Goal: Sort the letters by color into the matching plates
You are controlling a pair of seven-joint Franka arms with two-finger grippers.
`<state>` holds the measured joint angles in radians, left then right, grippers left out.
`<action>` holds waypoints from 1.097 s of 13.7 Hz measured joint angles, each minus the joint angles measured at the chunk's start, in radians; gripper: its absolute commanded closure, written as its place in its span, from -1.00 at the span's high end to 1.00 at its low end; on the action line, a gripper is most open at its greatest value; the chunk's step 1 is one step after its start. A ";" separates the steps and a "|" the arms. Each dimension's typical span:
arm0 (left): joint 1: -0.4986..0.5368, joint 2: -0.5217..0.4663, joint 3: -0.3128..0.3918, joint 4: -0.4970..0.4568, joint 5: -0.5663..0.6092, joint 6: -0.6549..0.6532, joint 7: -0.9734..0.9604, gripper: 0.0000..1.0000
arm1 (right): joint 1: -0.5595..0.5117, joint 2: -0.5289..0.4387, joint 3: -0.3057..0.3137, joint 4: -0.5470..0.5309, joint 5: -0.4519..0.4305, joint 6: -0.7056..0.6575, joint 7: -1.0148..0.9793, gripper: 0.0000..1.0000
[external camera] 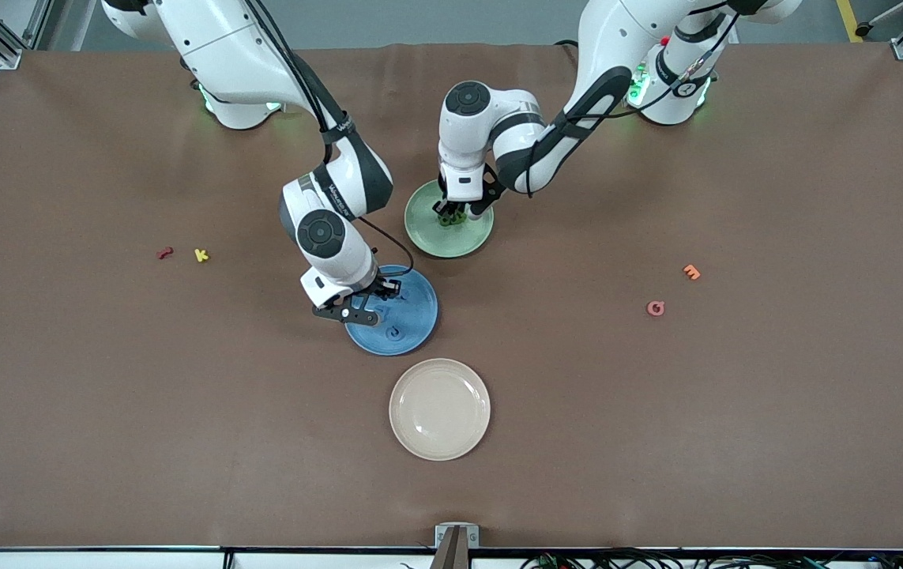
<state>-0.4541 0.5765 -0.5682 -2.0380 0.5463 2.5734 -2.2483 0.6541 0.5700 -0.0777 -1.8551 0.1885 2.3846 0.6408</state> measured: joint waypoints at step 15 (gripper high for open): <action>0.088 -0.107 0.000 0.093 0.001 -0.247 0.102 1.00 | -0.124 -0.529 -0.026 0.036 -0.003 -0.712 -0.060 1.00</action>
<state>-0.3665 0.4699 -0.5679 -1.9448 0.5476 2.3265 -2.1466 0.5296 0.0407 -0.1036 -1.8195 0.1855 1.6728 0.5805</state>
